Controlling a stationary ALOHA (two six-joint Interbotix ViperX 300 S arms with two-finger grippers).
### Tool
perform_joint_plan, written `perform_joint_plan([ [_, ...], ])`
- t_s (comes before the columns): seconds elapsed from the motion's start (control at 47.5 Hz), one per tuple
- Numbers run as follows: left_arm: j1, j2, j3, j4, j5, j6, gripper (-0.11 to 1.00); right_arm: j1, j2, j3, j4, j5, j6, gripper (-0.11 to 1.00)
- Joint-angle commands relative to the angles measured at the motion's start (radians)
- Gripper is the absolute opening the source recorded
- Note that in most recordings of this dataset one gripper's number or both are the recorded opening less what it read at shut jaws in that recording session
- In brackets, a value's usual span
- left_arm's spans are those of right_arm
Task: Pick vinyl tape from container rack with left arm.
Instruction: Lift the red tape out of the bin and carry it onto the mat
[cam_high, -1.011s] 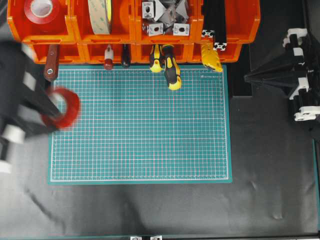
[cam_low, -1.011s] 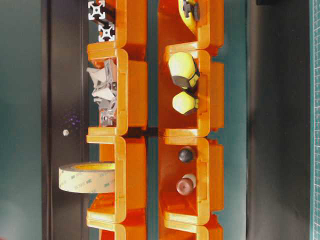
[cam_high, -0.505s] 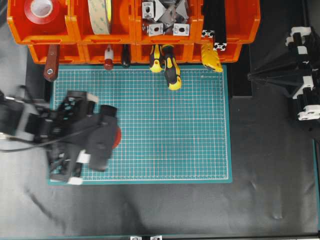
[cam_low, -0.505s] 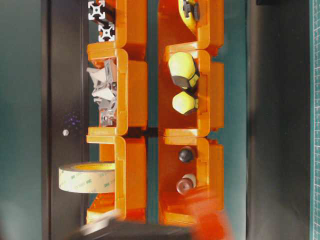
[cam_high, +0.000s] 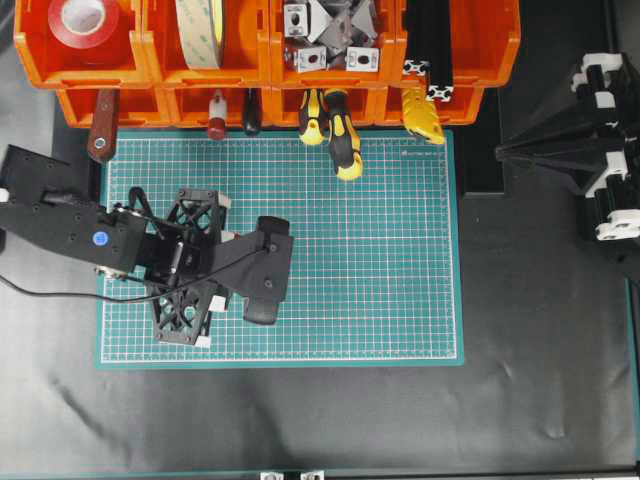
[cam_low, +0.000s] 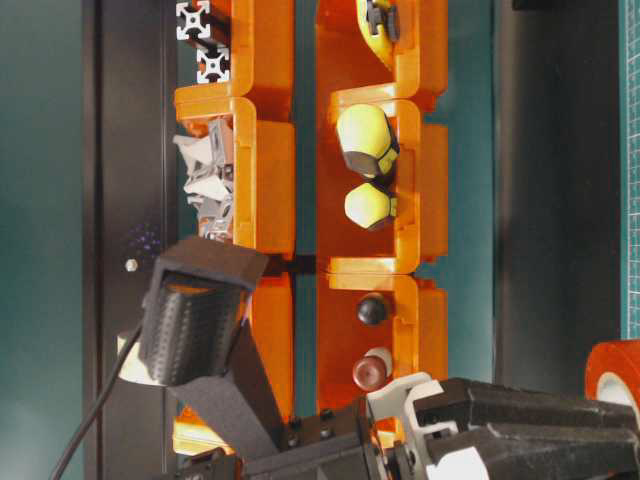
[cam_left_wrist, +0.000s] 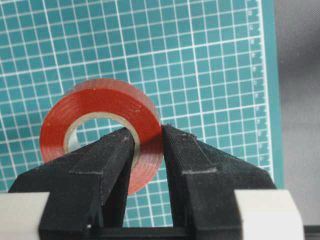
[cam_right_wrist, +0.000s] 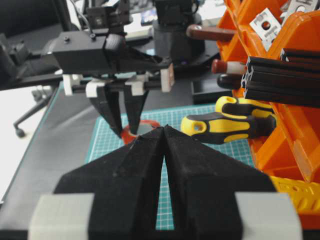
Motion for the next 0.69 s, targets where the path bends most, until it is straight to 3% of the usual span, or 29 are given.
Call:
perform_joint_plan([
  [0.0,0.008,-0.017,-0.011,0.002,-0.008,0.002,0.19,0.002,0.005,-0.034,0.002,-0.002,0.000,0.00],
  [0.337,0.023,-0.017,-0.002,0.003,-0.023,0.000,0.21,0.002,0.005,-0.034,0.002,0.000,0.000,0.00],
  [0.421,0.025,-0.017,0.000,0.002,-0.034,0.000,0.38,0.002,0.005,-0.034,0.002,0.000,0.000,0.00],
  [0.589,0.025,-0.018,0.002,0.002,-0.048,0.000,0.82,0.002,0.005,-0.034,0.002,0.000,0.000,0.00],
  [0.674,0.025,-0.020,0.006,0.002,-0.048,0.000,0.90,0.002,0.005,-0.032,0.002,0.000,0.000,0.00],
])
